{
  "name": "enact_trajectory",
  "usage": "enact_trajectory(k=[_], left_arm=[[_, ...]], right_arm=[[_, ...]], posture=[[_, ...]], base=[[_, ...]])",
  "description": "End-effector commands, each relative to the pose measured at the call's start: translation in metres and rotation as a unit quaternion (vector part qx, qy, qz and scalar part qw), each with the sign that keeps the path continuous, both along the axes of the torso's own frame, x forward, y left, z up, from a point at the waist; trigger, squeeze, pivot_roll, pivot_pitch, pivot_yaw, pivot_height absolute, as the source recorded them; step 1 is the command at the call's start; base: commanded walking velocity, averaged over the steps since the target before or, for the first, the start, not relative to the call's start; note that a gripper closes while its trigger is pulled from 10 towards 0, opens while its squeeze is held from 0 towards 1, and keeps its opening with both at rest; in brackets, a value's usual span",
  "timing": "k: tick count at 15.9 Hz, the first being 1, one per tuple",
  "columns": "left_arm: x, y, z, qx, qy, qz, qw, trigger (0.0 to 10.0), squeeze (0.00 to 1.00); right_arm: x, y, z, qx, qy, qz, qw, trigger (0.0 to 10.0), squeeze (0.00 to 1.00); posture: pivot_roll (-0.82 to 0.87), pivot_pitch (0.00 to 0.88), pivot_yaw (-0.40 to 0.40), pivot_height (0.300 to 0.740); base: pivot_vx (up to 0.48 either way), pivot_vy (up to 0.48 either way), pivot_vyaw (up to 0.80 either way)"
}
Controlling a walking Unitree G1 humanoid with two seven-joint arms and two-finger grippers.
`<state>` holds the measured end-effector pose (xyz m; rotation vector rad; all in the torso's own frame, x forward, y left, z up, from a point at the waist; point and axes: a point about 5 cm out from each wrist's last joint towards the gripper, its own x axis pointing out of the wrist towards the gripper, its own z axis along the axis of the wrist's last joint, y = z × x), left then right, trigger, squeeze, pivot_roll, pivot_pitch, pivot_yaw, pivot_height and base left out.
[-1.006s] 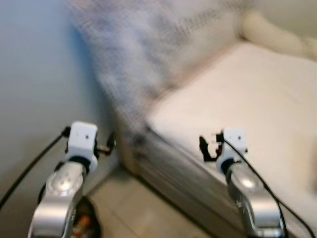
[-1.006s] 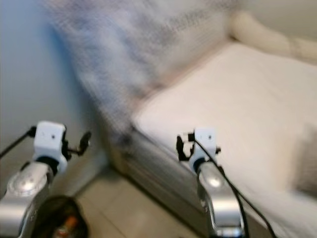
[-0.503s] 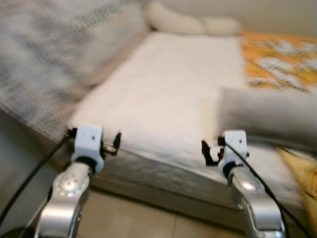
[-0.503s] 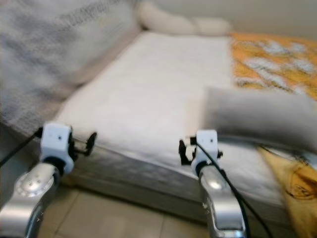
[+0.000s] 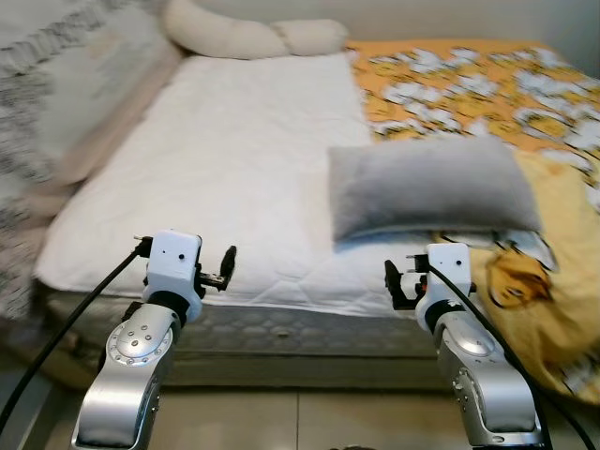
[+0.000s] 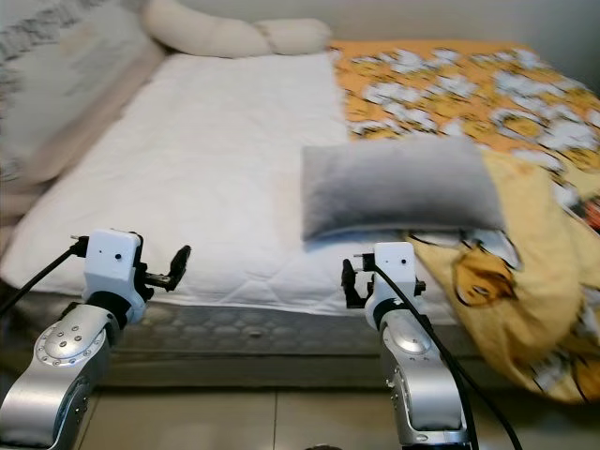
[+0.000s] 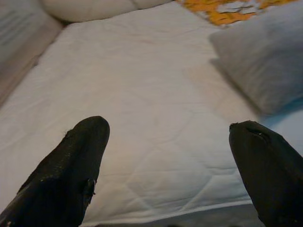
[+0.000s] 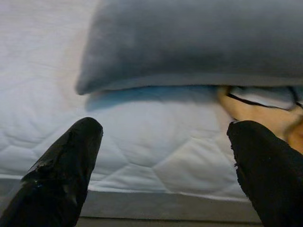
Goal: Clean up the room
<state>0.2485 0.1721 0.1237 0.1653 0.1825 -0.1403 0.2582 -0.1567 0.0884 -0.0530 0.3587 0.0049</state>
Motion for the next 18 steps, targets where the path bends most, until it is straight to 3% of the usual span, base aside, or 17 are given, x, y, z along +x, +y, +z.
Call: enact_trajectory(k=[1, 6, 10, 11, 13, 14, 18], left_arm=[[0.000, 0.002, 0.000, -0.002, -0.001, 0.000, 1.000, 10.0, 0.00], [-0.002, 0.001, -0.001, -0.009, 0.002, -0.001, 1.000, 10.0, 0.00], [-0.001, 0.005, -0.002, -0.011, -0.004, 0.014, 1.000, 10.0, 0.00], [-0.001, 0.007, -0.002, -0.010, -0.006, 0.022, 1.000, 10.0, 0.00], [0.000, 0.011, -0.004, -0.006, -0.008, 0.032, 0.999, 10.0, 0.00], [0.000, 0.012, -0.003, -0.004, -0.010, 0.035, 0.999, 10.0, 0.00], [0.002, 0.014, -0.002, 0.001, -0.012, 0.035, 0.999, 10.0, 0.00]], right_arm=[[0.003, 0.000, 0.002, -0.004, -0.006, -0.001, 1.000, 10.0, 1.00], [0.003, -0.003, 0.003, -0.013, -0.011, 0.002, 1.000, 10.0, 1.00], [0.007, -0.006, 0.009, -0.015, -0.030, 0.010, 0.999, 10.0, 1.00], [0.009, -0.006, 0.011, -0.013, -0.036, 0.014, 0.999, 10.0, 0.78], [0.012, -0.006, 0.015, 0.001, -0.049, 0.030, 0.998, 10.0, 0.21], [0.013, -0.001, 0.018, 0.017, -0.056, 0.057, 0.997, 10.0, 0.00], [0.010, 0.009, 0.019, 0.018, -0.054, 0.111, 0.992, 10.0, 0.00]], posture=[[0.01, 0.000, 0.026, 0.740], [0.01, 0.000, 0.027, 0.740], [0.00, 0.000, 0.029, 0.740], [0.00, 0.000, 0.030, 0.740], [0.00, 0.000, 0.027, 0.740], [0.00, 0.000, 0.027, 0.740], [0.00, 0.000, 0.024, 0.740]], base=[[0.240, 0.000, -0.79], [0.275, 0.000, -0.78], [0.285, 0.000, 0.00], [0.281, 0.000, 0.00], [0.283, 0.000, 0.00], [0.285, 0.000, 0.00], [0.285, 0.000, 0.55]])
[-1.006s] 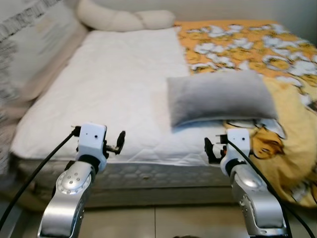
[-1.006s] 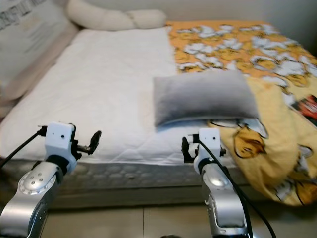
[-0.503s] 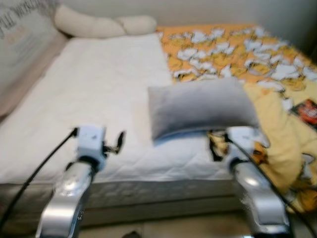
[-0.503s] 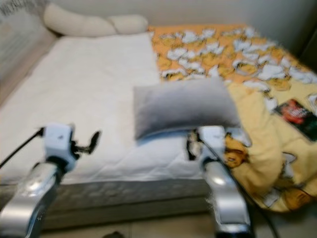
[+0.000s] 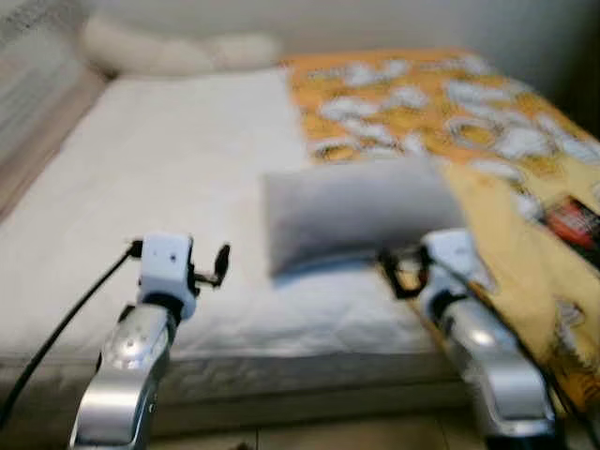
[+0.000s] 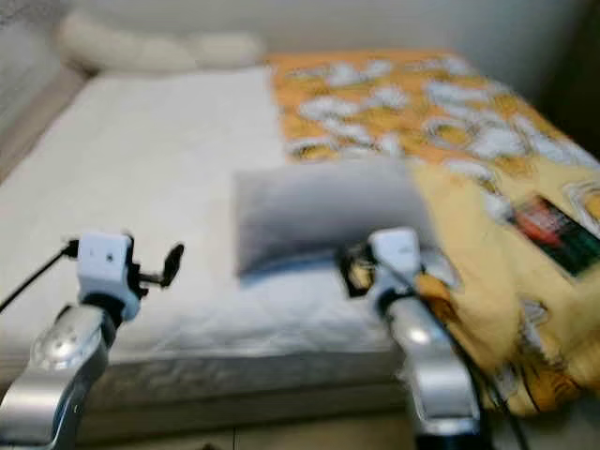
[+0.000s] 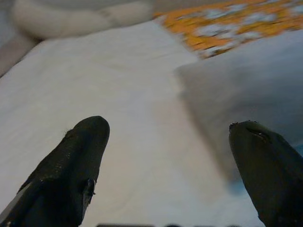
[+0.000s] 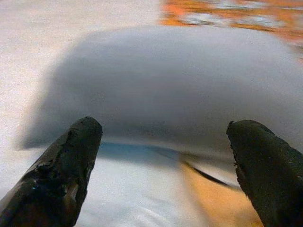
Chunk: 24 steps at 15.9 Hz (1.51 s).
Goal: Clean up the room
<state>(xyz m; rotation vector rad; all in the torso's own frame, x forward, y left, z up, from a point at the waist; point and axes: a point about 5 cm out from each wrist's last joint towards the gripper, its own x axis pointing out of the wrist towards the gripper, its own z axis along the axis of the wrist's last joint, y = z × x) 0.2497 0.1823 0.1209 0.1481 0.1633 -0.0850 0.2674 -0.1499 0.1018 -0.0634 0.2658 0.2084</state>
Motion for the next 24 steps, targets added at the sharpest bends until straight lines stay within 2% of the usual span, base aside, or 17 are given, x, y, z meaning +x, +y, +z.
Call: enact_trajectory(k=[1, 3, 5, 8, 9, 11, 20, 24], left_arm=[[0.001, 0.004, 0.001, 0.008, -0.001, 0.008, 1.000, 10.0, 0.00], [0.001, 0.003, 0.001, 0.008, -0.001, 0.005, 1.000, 10.0, 0.00], [0.001, 0.002, 0.001, 0.007, 0.001, 0.002, 1.000, 10.0, 0.00], [0.001, 0.000, 0.000, 0.004, 0.003, -0.003, 1.000, 10.0, 0.00], [0.001, -0.001, -0.001, 0.004, 0.005, -0.006, 1.000, 10.0, 0.00], [0.001, -0.002, -0.001, 0.003, 0.005, -0.008, 1.000, 10.0, 0.00], [0.000, -0.004, -0.002, 0.005, 0.008, -0.012, 1.000, 10.0, 0.00], [0.001, -0.004, -0.002, 0.004, 0.008, -0.014, 1.000, 10.0, 0.00]], right_arm=[[0.000, 0.003, 0.005, 0.008, -0.010, 0.012, 1.000, 10.0, 0.00], [-0.002, 0.004, 0.002, 0.007, -0.007, 0.012, 1.000, 10.0, 0.00], [-0.001, 0.000, 0.001, 0.016, -0.007, -0.006, 1.000, 10.0, 0.00], [-0.001, -0.006, -0.002, -0.007, -0.005, -0.023, 1.000, 10.0, 0.00], [-0.002, -0.010, -0.006, -0.020, -0.003, -0.041, 0.999, 10.0, 0.00], [-0.002, -0.015, -0.006, -0.015, -0.008, -0.080, 0.997, 10.0, 0.00], [0.000, -0.014, -0.005, -0.029, -0.014, -0.087, 0.996, 10.0, 0.00], [-0.002, -0.014, -0.009, -0.035, 0.002, -0.091, 0.995, 10.0, 0.00]], posture=[[0.01, 0.000, 0.025, 0.740], [0.01, 0.000, 0.025, 0.740], [0.01, 0.000, 0.026, 0.740], [0.00, 0.000, 0.025, 0.740], [0.00, 0.000, 0.025, 0.740], [0.00, 0.000, 0.024, 0.740], [0.00, 0.000, 0.025, 0.740], [0.00, 0.000, 0.024, 0.740]], base=[[0.281, 0.000, 0.80], [0.281, 0.000, 0.80], [0.281, 0.000, 0.00], [0.281, 0.000, 0.00], [0.281, 0.000, 0.00], [0.277, 0.000, 0.00], [0.259, 0.000, 0.00], [0.253, 0.000, 0.00]])
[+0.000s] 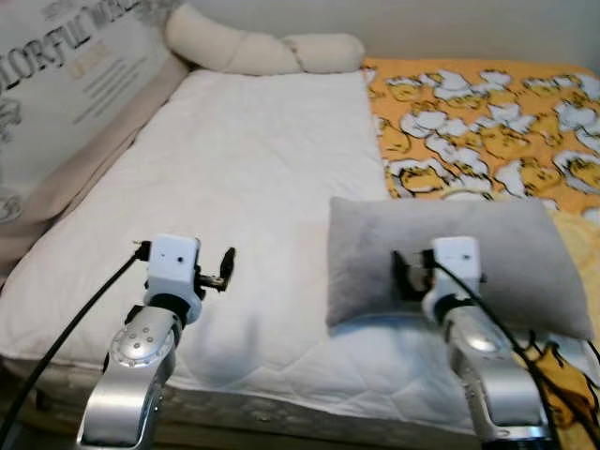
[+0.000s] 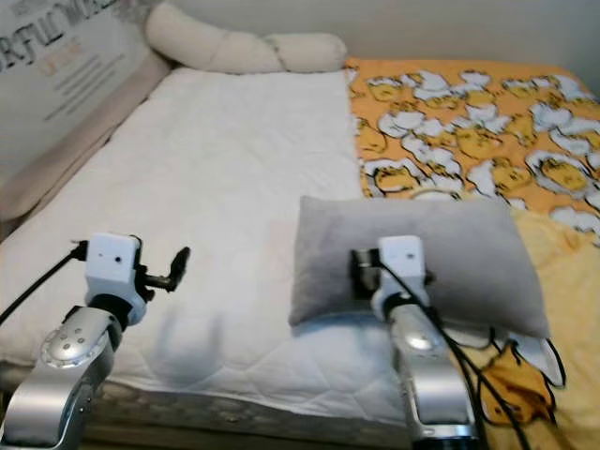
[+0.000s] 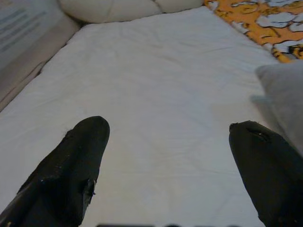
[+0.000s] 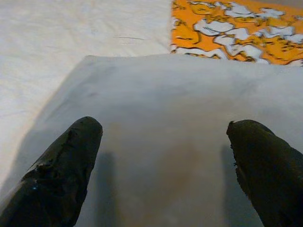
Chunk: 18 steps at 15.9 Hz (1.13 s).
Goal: Clean up the room
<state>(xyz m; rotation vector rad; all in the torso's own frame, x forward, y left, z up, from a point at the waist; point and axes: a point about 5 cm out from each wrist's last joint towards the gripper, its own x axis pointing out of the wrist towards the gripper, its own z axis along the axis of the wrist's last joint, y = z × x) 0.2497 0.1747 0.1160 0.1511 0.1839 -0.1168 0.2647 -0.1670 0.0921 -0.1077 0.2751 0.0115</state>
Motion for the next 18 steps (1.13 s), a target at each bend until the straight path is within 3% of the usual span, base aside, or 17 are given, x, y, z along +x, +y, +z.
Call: enact_trajectory(k=[1, 13, 16, 18], left_arm=[[0.000, 0.003, 0.003, 0.002, -0.003, 0.000, 1.000, 10.0, 0.00], [-0.010, 0.003, 0.001, 0.005, 0.000, -0.004, 1.000, 10.0, 0.00], [-0.018, 0.003, -0.003, 0.009, 0.003, -0.001, 1.000, 10.0, 0.00], [-0.019, 0.000, -0.004, 0.011, 0.005, -0.008, 1.000, 10.0, 0.00]], right_arm=[[0.000, 0.002, 0.000, 0.000, 0.006, 0.001, 1.000, 10.0, 0.00], [-0.011, -0.002, -0.004, -0.002, 0.017, -0.007, 1.000, 10.0, 0.00], [-0.019, -0.005, -0.004, 0.007, 0.022, -0.020, 1.000, 10.0, 0.00], [-0.031, -0.011, -0.008, 0.028, 0.040, -0.064, 0.997, 10.0, 0.00]], posture=[[0.00, 0.000, 0.023, 0.740], [0.00, 0.000, 0.006, 0.740], [0.00, 0.000, 0.002, 0.740], [0.00, 0.000, 0.003, 0.740]], base=[[0.251, 0.000, 0.00], [0.231, 0.000, 0.00], [0.000, 0.000, 0.00], [0.000, 0.000, 0.00]])
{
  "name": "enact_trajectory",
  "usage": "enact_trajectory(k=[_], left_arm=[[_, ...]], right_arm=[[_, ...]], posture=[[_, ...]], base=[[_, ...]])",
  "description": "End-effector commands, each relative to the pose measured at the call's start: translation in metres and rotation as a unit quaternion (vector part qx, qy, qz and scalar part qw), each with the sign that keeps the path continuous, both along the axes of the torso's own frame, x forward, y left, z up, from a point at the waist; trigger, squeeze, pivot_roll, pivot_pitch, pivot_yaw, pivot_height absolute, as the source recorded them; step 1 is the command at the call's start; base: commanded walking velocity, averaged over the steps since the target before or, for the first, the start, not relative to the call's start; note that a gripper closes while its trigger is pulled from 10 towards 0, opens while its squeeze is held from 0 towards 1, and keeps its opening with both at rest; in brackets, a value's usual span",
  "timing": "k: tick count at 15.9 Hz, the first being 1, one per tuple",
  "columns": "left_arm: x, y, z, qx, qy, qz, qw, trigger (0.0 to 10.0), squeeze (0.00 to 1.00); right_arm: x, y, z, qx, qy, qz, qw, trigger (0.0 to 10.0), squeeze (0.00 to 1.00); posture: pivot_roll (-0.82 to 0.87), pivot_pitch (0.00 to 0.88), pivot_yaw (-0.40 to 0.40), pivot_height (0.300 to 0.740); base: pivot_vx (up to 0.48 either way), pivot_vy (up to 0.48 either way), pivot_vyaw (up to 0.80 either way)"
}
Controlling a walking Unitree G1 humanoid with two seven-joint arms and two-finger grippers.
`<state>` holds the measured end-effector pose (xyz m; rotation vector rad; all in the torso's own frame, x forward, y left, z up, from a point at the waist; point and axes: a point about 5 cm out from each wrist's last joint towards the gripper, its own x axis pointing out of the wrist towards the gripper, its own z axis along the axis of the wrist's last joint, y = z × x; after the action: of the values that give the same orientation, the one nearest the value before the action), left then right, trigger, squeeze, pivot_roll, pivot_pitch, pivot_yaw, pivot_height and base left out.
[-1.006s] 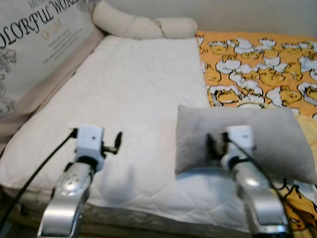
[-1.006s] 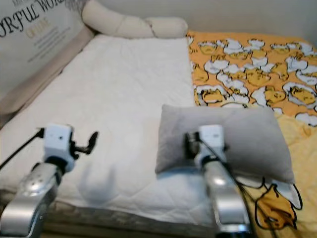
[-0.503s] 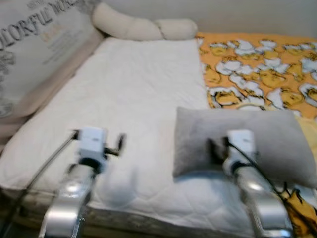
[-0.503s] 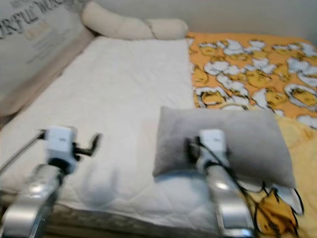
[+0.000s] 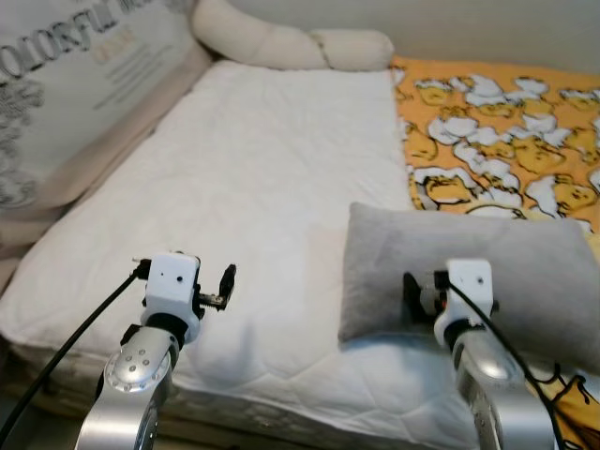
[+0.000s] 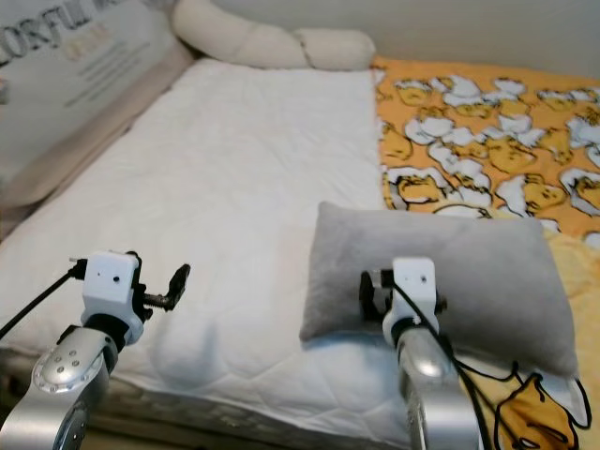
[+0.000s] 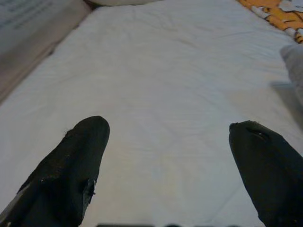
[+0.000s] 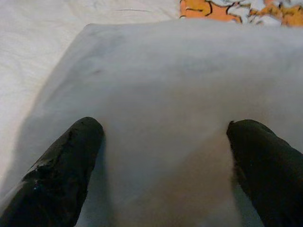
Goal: Clean up the room
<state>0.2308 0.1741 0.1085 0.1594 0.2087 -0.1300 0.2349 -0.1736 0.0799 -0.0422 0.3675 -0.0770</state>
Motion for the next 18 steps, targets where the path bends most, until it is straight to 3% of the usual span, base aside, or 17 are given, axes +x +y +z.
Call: enact_trajectory(k=[1, 2, 3, 5, 7, 8, 11, 12, 14, 15, 16, 17, 18], left_arm=[[0.001, -0.001, 0.004, 0.005, -0.008, -0.006, 1.000, 10.0, 0.00], [0.001, -0.003, 0.004, 0.005, -0.006, -0.025, 1.000, 10.0, 0.00], [0.001, -0.004, 0.004, 0.004, -0.005, -0.030, 1.000, 10.0, 0.00], [0.000, -0.009, 0.004, 0.005, 0.005, -0.070, 0.998, 10.0, 0.00], [0.000, -0.010, 0.005, 0.006, 0.006, -0.085, 0.996, 10.0, 0.00], [0.001, -0.010, 0.005, 0.003, 0.008, -0.096, 0.995, 10.0, 0.00], [0.001, -0.018, 0.008, -0.012, 0.015, -0.151, 0.988, 10.0, 0.00], [0.001, -0.019, 0.008, -0.014, 0.017, -0.159, 0.987, 10.0, 0.00], [0.000, -0.026, 0.007, -0.016, 0.033, -0.211, 0.977, 10.0, 0.00], [-0.002, -0.028, 0.005, -0.014, 0.044, -0.238, 0.970, 10.0, 0.00], [-0.002, -0.029, 0.005, -0.009, 0.047, -0.247, 0.968, 10.0, 0.00], [-0.001, -0.030, 0.005, -0.007, 0.049, -0.254, 0.966, 10.0, 0.00], [-0.001, -0.030, 0.006, -0.006, 0.048, -0.254, 0.966, 10.0, 0.00]], right_arm=[[-0.003, -0.006, 0.004, 0.011, -0.002, -0.028, 1.000, 10.0, 0.00], [-0.011, -0.016, 0.003, 0.036, 0.005, -0.097, 0.995, 10.0, 1.00], [-0.013, -0.019, 0.003, 0.041, 0.007, -0.116, 0.992, 10.0, 1.00], [-0.027, -0.041, -0.003, 0.090, 0.030, -0.249, 0.964, 10.0, 1.00], [-0.035, -0.051, -0.007, 0.116, 0.042, -0.307, 0.944, 10.0, 1.00], [-0.035, -0.051, -0.010, 0.130, 0.048, -0.304, 0.942, 10.0, 1.00], [-0.027, -0.038, -0.020, 0.238, 0.048, -0.276, 0.930, 10.0, 1.00], [-0.026, -0.035, -0.021, 0.250, 0.047, -0.269, 0.929, 10.0, 1.00], [-0.018, -0.025, -0.029, 0.324, 0.041, -0.243, 0.913, 10.0, 1.00], [-0.011, -0.016, -0.036, 0.376, 0.053, -0.219, 0.899, 10.0, 1.00], [-0.007, -0.011, -0.039, 0.409, 0.060, -0.206, 0.887, 10.0, 0.74], [-0.002, -0.008, -0.045, 0.440, 0.073, -0.192, 0.874, 10.0, 0.00], [0.001, -0.008, -0.048, 0.454, 0.076, -0.192, 0.867, 10.0, 0.00]], posture=[[0.00, 0.000, 0.004, 0.740], [-0.01, 0.000, 0.009, 0.740], [-0.01, 0.000, 0.009, 0.740], [-0.02, 0.000, 0.019, 0.740], [-0.02, 0.000, 0.025, 0.740], [-0.02, 0.000, 0.028, 0.740], [-0.02, 0.000, 0.028, 0.740], [-0.02, 0.000, 0.028, 0.740], [-0.01, 0.000, 0.029, 0.740], [0.00, 0.000, 0.032, 0.740], [0.00, 0.000, 0.032, 0.740], [0.01, 0.000, 0.030, 0.740], [0.01, 0.000, 0.031, 0.740]], base=[[0.000, 0.000, 0.00], [0.000, 0.000, 0.00], [0.000, 0.000, 0.00], [0.000, 0.000, 0.00], [0.000, 0.000, 0.00], [0.000, 0.000, 0.00], [0.000, 0.000, 0.00], [0.000, 0.000, 0.00], [0.000, 0.000, 0.00], [0.000, 0.000, 0.00], [0.000, 0.000, 0.00], [0.000, 0.000, 0.00], [0.000, 0.000, 0.00]])
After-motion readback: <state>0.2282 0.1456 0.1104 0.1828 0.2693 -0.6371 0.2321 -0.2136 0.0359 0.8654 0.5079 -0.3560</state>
